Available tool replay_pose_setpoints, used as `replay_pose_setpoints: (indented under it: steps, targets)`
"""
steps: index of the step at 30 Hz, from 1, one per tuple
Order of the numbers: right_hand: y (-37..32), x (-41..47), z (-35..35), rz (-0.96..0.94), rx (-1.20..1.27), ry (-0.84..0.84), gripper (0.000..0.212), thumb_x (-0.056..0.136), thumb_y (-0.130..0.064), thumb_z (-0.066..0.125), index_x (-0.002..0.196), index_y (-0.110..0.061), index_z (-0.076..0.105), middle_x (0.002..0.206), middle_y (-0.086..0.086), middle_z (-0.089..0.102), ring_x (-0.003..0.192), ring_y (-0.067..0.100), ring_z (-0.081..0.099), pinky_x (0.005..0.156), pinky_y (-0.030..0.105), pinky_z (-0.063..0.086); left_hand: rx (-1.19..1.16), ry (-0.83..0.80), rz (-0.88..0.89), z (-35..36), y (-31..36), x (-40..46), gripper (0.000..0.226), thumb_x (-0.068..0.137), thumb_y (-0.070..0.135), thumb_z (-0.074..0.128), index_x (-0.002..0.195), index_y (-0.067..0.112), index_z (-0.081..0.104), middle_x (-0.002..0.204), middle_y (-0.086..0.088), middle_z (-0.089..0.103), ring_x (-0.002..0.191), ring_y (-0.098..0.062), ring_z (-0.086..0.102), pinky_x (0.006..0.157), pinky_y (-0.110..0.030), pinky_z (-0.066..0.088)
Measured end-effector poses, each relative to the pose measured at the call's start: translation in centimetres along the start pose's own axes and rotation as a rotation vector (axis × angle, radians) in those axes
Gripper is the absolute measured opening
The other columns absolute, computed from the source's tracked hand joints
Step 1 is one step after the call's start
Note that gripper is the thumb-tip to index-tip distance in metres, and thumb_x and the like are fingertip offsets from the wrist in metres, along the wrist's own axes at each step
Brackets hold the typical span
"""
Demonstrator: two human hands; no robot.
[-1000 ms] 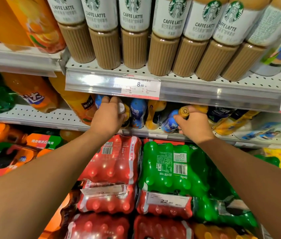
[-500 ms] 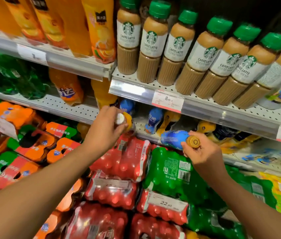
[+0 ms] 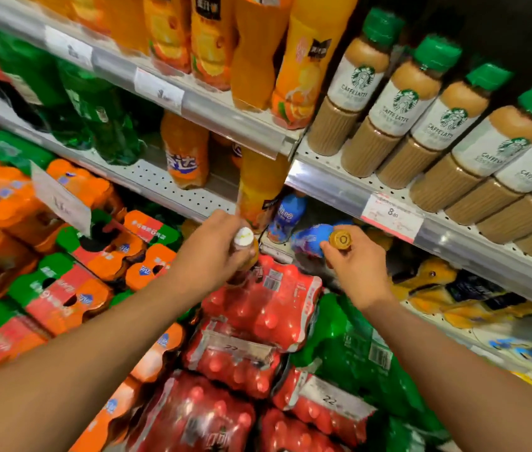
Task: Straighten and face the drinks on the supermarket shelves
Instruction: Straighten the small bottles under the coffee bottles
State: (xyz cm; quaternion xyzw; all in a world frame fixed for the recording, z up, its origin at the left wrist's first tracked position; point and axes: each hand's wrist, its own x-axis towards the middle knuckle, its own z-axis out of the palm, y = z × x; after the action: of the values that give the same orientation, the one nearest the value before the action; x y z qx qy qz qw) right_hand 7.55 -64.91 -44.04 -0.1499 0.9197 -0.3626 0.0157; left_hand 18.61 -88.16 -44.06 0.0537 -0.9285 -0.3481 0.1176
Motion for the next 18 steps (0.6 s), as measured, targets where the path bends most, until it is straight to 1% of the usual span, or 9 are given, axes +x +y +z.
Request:
replay_pose_setpoints:
  steps: [2,4,6,9,12,13,14,17,18]
  targets:
    - [-0.1,1.1,1.2,0.018,-0.013,0.001,0.019,0.083,-0.025,0.07,0.096,-0.03,0.057,0.08,-0.009,0.06,0.075,0.009,0.055,0.059,0.006,0.035,0.018,0.012,0.005,0.3,-0.4,0.4,0.029,0.077,0.031,0.077,0.101,0.023,0.062,0.099,0.002,0.054,0.092,-0.018,0.05,0.076,-0.033,0.04]
    - [0.2,2.0,2.3,0.038,-0.04,-0.011,0.019,0.083,-0.023,0.07,0.098,-0.025,0.06,0.081,-0.008,0.06,0.075,0.009,0.056,0.061,0.006,0.035,0.009,0.045,0.005,0.6,-0.9,0.6,0.031,0.076,0.033,0.078,0.101,0.021,0.064,0.099,0.003,0.059,0.093,-0.02,0.052,0.078,-0.036,0.044]
    - [0.5,3.0,3.2,0.06,-0.07,-0.023,0.02,0.084,-0.021,0.069,0.102,-0.018,0.062,0.086,-0.005,0.06,0.08,0.011,0.057,0.068,0.012,0.036,-0.056,0.067,0.004,0.9,-1.1,0.7,0.031,0.076,0.031,0.078,0.101,0.02,0.065,0.098,0.004,0.06,0.09,-0.017,0.054,0.077,-0.035,0.046]
    - [0.9,4.5,4.0,0.094,-0.106,-0.041,0.015,0.085,-0.02,0.068,0.099,-0.015,0.063,0.089,-0.002,0.061,0.084,0.015,0.058,0.073,0.018,0.037,-0.107,0.069,0.019,1.3,-0.8,0.9,0.031,0.076,0.029,0.078,0.102,0.022,0.064,0.096,0.01,0.055,0.088,-0.01,0.051,0.075,-0.03,0.043]
    - [0.9,5.7,4.5,0.152,-0.139,-0.038,0.016,0.086,-0.02,0.068,0.095,-0.008,0.064,0.091,0.011,0.066,0.082,0.024,0.059,0.077,0.032,0.049,-0.126,0.072,-0.01,1.6,-0.3,1.3,0.031,0.076,0.03,0.077,0.104,0.023,0.066,0.095,0.014,0.05,0.087,-0.008,0.049,0.075,-0.032,0.044]
    - [0.8,6.1,4.6,0.194,-0.157,-0.044,0.017,0.087,-0.022,0.067,0.094,-0.007,0.063,0.091,0.014,0.065,0.082,0.028,0.06,0.076,0.036,0.051,-0.127,0.07,-0.026,1.6,-0.3,1.5,0.032,0.076,0.03,0.077,0.105,0.024,0.066,0.094,0.015,0.049,0.087,-0.009,0.049,0.074,-0.033,0.045]
    - [0.7,6.6,4.7,0.239,-0.182,-0.06,0.018,0.088,-0.023,0.066,0.094,-0.007,0.062,0.09,0.015,0.063,0.08,0.029,0.06,0.073,0.038,0.051,-0.126,0.067,-0.037,1.6,-0.3,1.6,0.032,0.076,0.031,0.076,0.106,0.024,0.066,0.093,0.016,0.048,0.086,-0.009,0.049,0.074,-0.033,0.045]
    - [0.3,7.9,4.7,0.436,-0.138,-0.171,0.022,0.092,-0.029,0.06,0.081,-0.011,0.057,0.078,0.015,0.061,0.064,0.031,0.061,0.059,0.033,0.05,-0.119,0.059,-0.039,1.7,-0.5,1.7,0.034,0.075,0.033,0.077,0.106,0.025,0.067,0.087,0.019,0.046,0.084,-0.008,0.048,0.071,-0.031,0.044]
    - [0.1,8.3,4.6,0.488,-0.115,-0.204,0.024,0.093,-0.032,0.059,0.082,-0.01,0.057,0.079,0.018,0.064,0.065,0.034,0.064,0.061,0.035,0.054,-0.118,0.064,-0.039,1.8,-0.6,1.7,0.035,0.074,0.034,0.078,0.106,0.025,0.068,0.086,0.02,0.047,0.083,-0.007,0.047,0.07,-0.03,0.043]
